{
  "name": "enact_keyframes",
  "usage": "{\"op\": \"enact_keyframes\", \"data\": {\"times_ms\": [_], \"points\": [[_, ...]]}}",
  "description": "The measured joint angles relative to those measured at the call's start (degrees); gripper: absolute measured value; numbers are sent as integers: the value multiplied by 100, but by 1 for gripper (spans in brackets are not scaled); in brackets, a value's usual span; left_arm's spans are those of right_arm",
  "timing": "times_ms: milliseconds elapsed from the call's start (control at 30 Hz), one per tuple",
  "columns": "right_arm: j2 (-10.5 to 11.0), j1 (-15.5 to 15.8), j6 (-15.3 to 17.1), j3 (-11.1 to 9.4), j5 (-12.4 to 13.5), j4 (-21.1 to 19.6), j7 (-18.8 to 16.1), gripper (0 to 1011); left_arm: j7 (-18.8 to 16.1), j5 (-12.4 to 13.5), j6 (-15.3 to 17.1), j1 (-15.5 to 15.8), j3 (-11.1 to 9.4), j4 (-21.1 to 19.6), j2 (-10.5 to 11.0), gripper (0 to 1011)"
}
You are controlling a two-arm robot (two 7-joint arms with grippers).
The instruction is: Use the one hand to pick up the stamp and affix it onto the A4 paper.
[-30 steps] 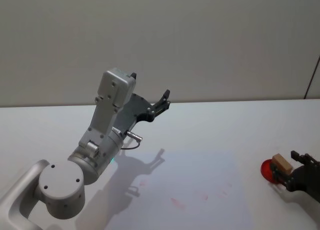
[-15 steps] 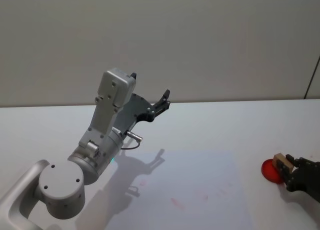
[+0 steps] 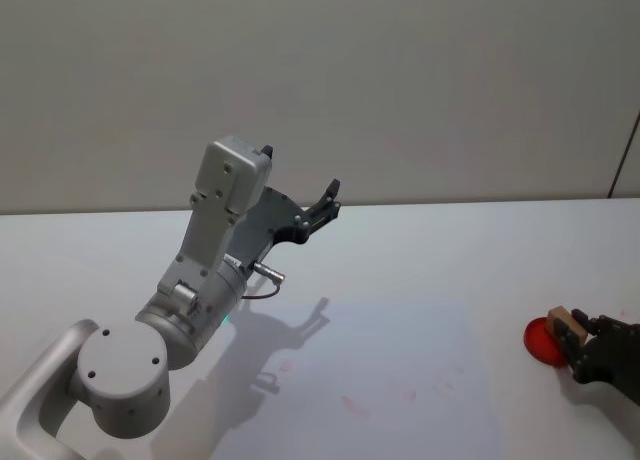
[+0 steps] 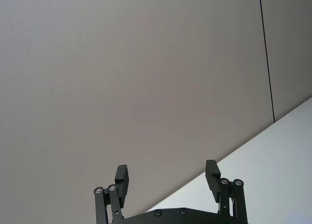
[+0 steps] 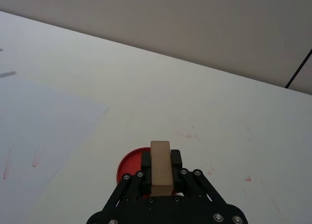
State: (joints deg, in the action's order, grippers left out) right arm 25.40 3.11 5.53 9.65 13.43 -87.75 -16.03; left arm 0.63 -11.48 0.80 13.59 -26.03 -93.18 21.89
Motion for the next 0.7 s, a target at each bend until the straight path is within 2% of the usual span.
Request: {"op": "enact_keyframes", "data": {"times_ms": [700], "points": [[-2,32,-28,0,-61,41,60,225,0,0,0,0,0,0,0,1001]]}}
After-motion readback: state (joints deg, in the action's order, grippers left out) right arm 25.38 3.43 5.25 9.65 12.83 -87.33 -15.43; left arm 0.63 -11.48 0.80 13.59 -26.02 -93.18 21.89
